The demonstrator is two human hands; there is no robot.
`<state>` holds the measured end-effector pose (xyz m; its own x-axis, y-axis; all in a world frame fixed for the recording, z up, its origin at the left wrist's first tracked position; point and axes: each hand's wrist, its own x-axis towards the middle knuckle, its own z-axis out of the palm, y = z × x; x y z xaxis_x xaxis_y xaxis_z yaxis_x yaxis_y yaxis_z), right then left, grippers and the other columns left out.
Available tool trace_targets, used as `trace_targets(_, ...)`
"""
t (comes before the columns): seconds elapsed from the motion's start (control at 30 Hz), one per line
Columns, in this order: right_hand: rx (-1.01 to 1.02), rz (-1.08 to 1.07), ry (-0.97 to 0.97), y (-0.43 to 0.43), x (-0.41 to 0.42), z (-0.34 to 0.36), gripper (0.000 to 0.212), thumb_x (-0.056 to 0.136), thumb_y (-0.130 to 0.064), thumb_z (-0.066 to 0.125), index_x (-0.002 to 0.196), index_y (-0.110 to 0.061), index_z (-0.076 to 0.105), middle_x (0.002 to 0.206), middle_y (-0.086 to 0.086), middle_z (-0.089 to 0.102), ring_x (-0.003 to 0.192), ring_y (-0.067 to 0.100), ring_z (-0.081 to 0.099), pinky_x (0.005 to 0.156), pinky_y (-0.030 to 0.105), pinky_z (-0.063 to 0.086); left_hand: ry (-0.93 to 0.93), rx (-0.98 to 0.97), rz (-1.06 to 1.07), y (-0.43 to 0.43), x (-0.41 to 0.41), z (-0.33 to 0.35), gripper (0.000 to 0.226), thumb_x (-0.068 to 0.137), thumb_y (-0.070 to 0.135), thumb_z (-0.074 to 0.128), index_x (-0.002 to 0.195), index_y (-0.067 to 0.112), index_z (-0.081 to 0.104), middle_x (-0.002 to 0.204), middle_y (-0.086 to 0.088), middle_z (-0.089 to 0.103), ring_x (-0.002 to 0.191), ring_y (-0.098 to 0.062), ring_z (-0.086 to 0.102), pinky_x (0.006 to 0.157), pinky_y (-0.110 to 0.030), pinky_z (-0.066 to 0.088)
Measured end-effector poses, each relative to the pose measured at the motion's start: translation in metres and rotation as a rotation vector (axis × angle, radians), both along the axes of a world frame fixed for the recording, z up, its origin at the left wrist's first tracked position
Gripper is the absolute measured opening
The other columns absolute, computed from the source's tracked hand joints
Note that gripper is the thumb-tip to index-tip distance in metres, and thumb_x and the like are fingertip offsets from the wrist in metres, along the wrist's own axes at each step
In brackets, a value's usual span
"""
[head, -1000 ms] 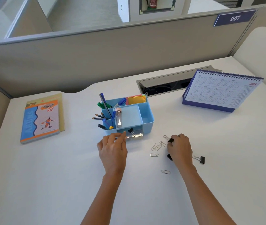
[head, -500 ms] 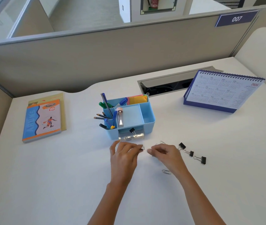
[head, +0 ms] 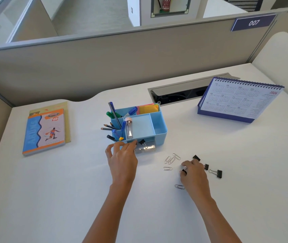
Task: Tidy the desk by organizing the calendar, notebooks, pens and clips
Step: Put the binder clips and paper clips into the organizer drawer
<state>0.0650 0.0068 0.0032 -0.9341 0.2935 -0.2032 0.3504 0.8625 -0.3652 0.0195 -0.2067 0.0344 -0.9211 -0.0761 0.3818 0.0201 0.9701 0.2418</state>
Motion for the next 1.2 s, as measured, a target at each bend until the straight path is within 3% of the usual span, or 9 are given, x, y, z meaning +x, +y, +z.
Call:
trace_targets(0.33,0.016,-0.025,0.143,-0.001,-0.002,-0.004,0.016,0.083,-0.009,0.056,0.089,-0.005,0.070,0.095,0.008,0.061,0.084,0.029,0.057,0.060,0.029,0.040,0.125,0.241,0.055,-0.006,0.011,-0.009,0.023,0.084,0.011,0.071,0.101,0.025,0.074,0.086,0.007,0.074,0.084,-0.019,0.063,0.087,-0.042,0.041)
trace_targets(0.5,-0.273,-0.171,0.252,-0.009,-0.001,0.006,0.009,0.077,-0.009,0.067,0.081,-0.016,0.071,0.084,0.000,0.062,0.065,0.009,0.063,0.064,0.027,0.045,0.145,0.302,-0.183,0.010,0.033,-0.014,0.017,0.088,0.021,0.060,0.096,0.026,0.073,0.091,0.012,0.071,0.085,-0.015,0.060,0.078,-0.029,0.040)
trace_targets(0.6,-0.394,-0.189,0.241,-0.018,0.002,0.010,0.012,0.076,-0.008,0.069,0.079,-0.020,0.073,0.085,-0.001,0.063,0.067,-0.001,0.060,0.069,0.028,0.049,0.071,0.335,-0.333,0.031,0.049,-0.021,0.016,0.088,0.023,0.061,0.099,0.025,0.072,0.094,0.013,0.069,0.089,-0.010,0.058,0.076,-0.023,0.041)
trace_targets(0.67,-0.545,-0.227,0.211,-0.022,0.005,0.015,0.013,0.078,-0.007,0.068,0.077,-0.018,0.074,0.085,-0.001,0.067,0.072,0.004,0.065,0.075,0.032,0.055,-0.031,0.379,-0.349,0.041,0.057,-0.027,0.019,0.086,0.022,0.065,0.104,0.025,0.071,0.100,0.011,0.069,0.093,-0.010,0.060,0.075,-0.023,0.047)
trace_targets(0.8,-1.137,-0.334,0.043,-0.029,0.007,0.034,0.017,0.083,0.002,0.059,0.083,-0.005,0.075,0.082,0.013,0.074,0.081,0.023,0.073,0.077,0.033,0.059,-0.216,0.401,-0.404,0.042,0.058,-0.032,0.037,0.087,0.015,0.065,0.121,0.029,0.062,0.120,0.010,0.065,0.107,-0.012,0.059,0.079,-0.028,0.055)
trace_targets(0.9,-1.337,-0.382,-0.011,-0.028,0.005,0.042,0.008,0.083,0.004,0.060,0.085,0.003,0.068,0.085,0.019,0.071,0.082,0.026,0.071,0.074,0.027,0.058,-0.213,0.414,-0.438,0.035,0.054,-0.026,0.029,0.087,0.015,0.064,0.114,0.027,0.067,0.109,0.010,0.069,0.099,-0.010,0.062,0.078,-0.028,0.056)
trace_targets(1.0,-1.446,-0.362,-0.043,-0.027,0.001,0.044,0.005,0.082,0.003,0.064,0.083,-0.001,0.068,0.082,0.016,0.069,0.079,0.024,0.068,0.080,0.033,0.059,-0.172,0.446,-0.429,0.030,0.050,-0.019,0.021,0.088,0.019,0.064,0.107,0.025,0.071,0.100,0.009,0.071,0.091,-0.010,0.064,0.074,-0.028,0.056)
trace_targets(1.13,-1.404,-0.363,0.019,-0.023,-0.006,0.044,0.003,0.082,0.000,0.067,0.084,0.000,0.068,0.080,0.013,0.067,0.075,0.024,0.065,0.079,0.038,0.059,0.021,0.394,-0.330,0.021,0.036,-0.006,0.018,0.090,0.025,0.061,0.105,0.024,0.072,0.098,0.008,0.069,0.089,-0.011,0.061,0.073,-0.023,0.052)
trace_targets(1.2,-1.141,-0.399,0.169,-0.012,-0.010,0.034,0.004,0.083,0.000,0.066,0.080,-0.003,0.068,0.080,0.012,0.067,0.073,0.025,0.063,0.075,0.037,0.060,0.145,0.264,-0.271,0.016,0.022,0.002,0.015,0.089,0.024,0.064,0.101,0.022,0.073,0.095,0.004,0.069,0.084,-0.014,0.061,0.068,-0.025,0.048)
